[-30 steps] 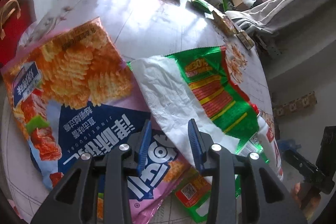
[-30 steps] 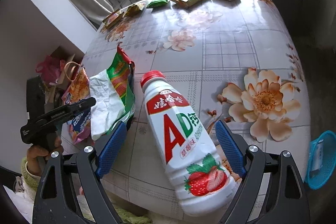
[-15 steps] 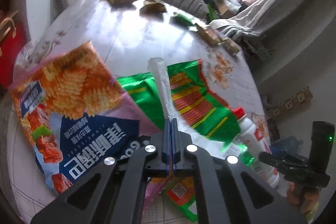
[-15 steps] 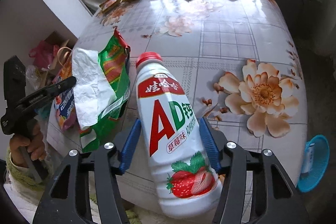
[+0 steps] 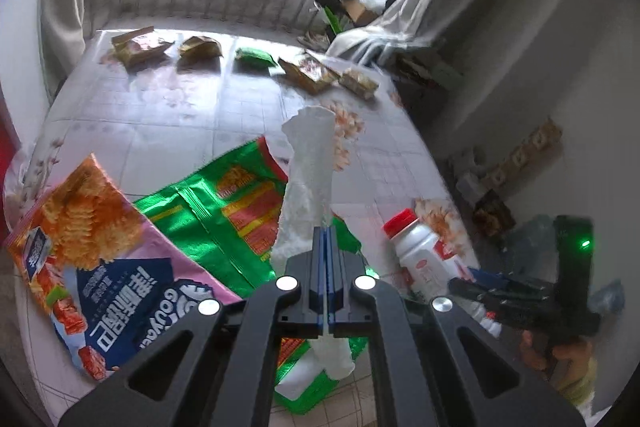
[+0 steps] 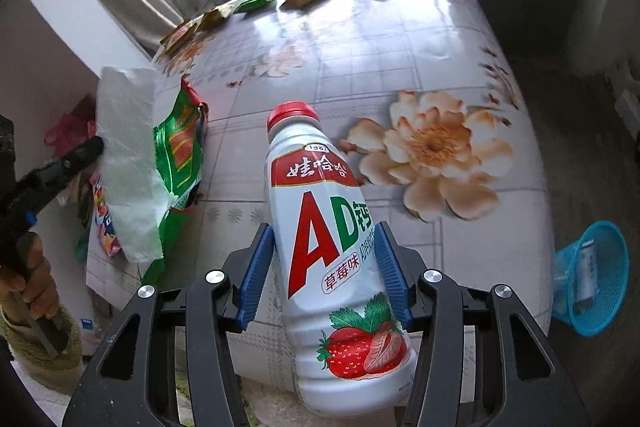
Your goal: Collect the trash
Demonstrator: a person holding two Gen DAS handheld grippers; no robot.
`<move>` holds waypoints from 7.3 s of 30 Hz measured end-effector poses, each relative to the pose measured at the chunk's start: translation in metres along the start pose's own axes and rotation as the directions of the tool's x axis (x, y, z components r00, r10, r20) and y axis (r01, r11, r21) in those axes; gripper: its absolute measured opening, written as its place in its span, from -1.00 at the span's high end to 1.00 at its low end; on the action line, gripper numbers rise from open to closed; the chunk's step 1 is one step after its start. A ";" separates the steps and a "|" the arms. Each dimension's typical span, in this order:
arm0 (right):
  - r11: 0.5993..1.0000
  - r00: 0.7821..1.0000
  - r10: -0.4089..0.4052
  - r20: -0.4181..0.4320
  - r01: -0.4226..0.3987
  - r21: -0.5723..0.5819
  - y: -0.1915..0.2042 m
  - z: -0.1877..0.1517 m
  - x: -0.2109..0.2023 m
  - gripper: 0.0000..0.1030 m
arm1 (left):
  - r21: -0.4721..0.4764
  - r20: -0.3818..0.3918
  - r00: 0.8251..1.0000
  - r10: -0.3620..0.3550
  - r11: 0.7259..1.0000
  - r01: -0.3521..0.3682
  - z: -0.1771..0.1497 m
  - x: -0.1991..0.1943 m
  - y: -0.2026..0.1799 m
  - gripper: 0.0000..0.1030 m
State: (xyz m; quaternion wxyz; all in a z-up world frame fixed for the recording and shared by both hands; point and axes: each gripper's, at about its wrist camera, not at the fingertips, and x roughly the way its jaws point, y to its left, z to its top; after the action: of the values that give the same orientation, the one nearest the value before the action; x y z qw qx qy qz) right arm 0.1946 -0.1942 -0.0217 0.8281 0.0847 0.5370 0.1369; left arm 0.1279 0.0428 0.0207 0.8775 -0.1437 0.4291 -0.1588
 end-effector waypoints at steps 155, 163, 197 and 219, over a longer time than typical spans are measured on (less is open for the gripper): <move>0.992 0.995 0.072 0.065 -0.078 0.097 -0.028 -0.006 -0.016 -0.08 | 0.203 -0.005 0.973 0.231 0.953 -0.225 -0.015 0.043 -0.023 0.96; 0.991 0.990 0.093 0.102 -0.102 0.085 -0.027 -0.010 -0.028 -0.08 | 0.231 0.081 0.983 0.165 0.956 -0.179 -0.007 0.002 -0.049 0.96; 0.535 0.924 -0.314 0.216 -0.016 0.845 -0.350 -0.205 -0.133 -0.08 | 0.486 -0.614 0.779 -0.124 0.718 0.498 -0.097 0.258 -0.452 0.96; 0.158 0.947 -0.234 0.220 -0.186 0.970 -0.447 -0.265 -0.033 -0.40 | 0.447 -0.623 0.780 -0.053 0.795 0.411 -0.112 0.330 -0.496 -0.64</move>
State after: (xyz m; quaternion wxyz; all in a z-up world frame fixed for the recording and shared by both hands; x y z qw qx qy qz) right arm 0.0010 -0.6304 -0.2299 0.6498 0.6137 0.3553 -0.2736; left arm 0.1535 -0.5530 -0.0865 0.6775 0.1213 0.5875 -0.4256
